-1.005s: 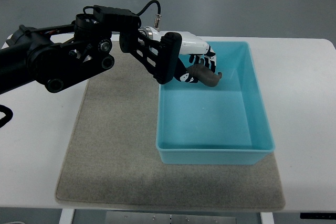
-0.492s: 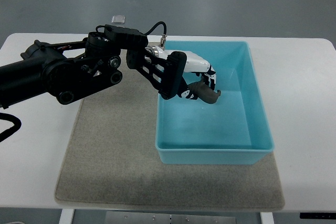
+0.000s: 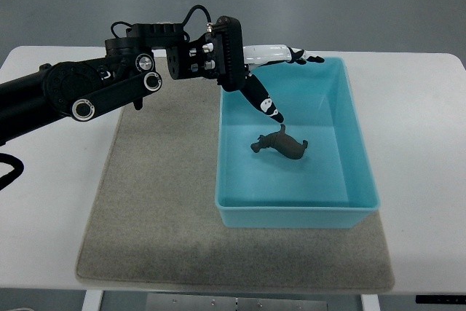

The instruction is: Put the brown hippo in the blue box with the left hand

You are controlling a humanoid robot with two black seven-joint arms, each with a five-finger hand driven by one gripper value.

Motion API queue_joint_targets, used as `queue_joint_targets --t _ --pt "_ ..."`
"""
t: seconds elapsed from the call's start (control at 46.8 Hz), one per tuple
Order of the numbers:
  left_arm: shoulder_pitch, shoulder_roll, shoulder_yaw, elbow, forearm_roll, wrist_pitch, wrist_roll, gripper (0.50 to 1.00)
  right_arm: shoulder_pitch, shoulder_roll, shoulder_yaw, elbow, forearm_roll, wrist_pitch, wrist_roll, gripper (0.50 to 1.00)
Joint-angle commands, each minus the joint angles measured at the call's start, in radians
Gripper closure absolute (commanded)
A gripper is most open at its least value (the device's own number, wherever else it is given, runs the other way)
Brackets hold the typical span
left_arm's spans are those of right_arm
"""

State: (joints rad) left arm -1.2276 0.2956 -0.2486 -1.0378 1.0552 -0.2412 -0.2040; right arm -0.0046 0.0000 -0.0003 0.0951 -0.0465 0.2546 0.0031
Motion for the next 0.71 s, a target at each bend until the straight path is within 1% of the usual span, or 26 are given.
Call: queue_joint_targets --t 0.0,0.15,0.299,0.428,0.577,0.684 --pt "-0.001 0.007 0.000 0.034 -0.104 0.017 0.000 0.501 0.000 0.000 0.000 0.000 0.000 0.000 0.000 0.564" --pt "0.005 0.019 0.000 0.090 -0.325 0.014 0.002 0.501 0.000 0.000 0.000 0.000 -0.001 0.000 0.000 0.564" --pt "0.008 0.057 0.002 0.133 -0.555 0.000 0.002 0.500 0.000 0.000 0.000 0.000 -0.001 0.000 0.000 0.564" --pt "0.013 0.109 0.003 0.145 -0.696 -0.012 0.002 0.500 0.000 0.000 0.000 0.000 0.000 0.000 0.000 0.564" --pt "0.034 0.145 0.002 0.180 -0.820 -0.073 0.002 0.500 0.000 0.000 0.000 0.000 -0.001 0.000 0.000 0.564" --pt "0.063 0.158 0.002 0.220 -0.906 -0.133 0.002 0.500 0.000 0.000 0.000 0.000 0.000 0.000 0.000 0.564"
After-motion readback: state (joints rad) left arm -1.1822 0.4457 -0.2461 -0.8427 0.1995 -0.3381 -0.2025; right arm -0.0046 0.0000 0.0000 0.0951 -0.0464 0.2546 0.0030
